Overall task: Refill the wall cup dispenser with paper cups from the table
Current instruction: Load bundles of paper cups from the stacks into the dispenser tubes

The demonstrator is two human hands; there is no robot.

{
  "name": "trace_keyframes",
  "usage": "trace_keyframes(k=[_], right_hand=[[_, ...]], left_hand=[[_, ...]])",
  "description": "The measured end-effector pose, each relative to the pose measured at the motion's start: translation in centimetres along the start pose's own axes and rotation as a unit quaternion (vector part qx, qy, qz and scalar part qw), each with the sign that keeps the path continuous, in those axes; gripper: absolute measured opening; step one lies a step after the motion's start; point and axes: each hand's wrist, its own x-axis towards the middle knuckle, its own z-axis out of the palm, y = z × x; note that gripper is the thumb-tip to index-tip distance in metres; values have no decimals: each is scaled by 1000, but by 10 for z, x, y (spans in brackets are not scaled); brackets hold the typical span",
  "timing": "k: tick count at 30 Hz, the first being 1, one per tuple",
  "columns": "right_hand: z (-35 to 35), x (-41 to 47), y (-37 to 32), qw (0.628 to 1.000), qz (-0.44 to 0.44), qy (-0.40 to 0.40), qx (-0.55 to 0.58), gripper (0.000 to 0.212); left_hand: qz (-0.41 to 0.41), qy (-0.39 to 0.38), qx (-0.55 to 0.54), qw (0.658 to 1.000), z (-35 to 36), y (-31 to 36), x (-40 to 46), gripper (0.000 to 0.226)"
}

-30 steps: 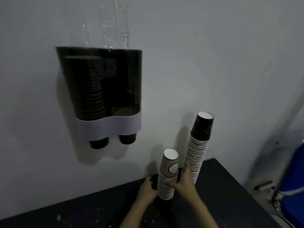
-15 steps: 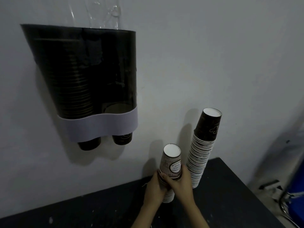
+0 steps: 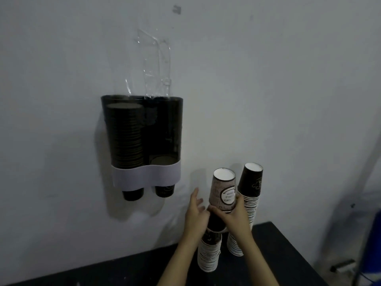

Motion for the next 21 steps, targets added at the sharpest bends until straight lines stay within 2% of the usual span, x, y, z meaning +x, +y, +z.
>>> trace_keyframes(k=[3,7,9,12,13,18,21], right_hand=[[7,-6,3,1000,6,18,17,60],[7,-9,2,995,3,54,80,62],[5,-10,-7,993,-20,68,99,64],[0,-16,-27,991,-65,60,96,69],[-2,-19,-34,993,-80,45,79,70],[1,-48,-65,985,-144,-70,-61,74],[2,-64,-80,969,-167,-111,-143,75]], left_hand=[[-38,-70,-47,996,4,6,-9,77],[-24,-81,-73,994,5,12,-22,73],[-1,-90,-91,992,4,23,-28,58],[6,-61,-175,983,2,41,-38,19],[-5,-61,-201,978,0,48,-44,23],[-63,-91,-334,936,-25,44,-59,72],[-97,-100,-424,895,-44,36,-75,79]])
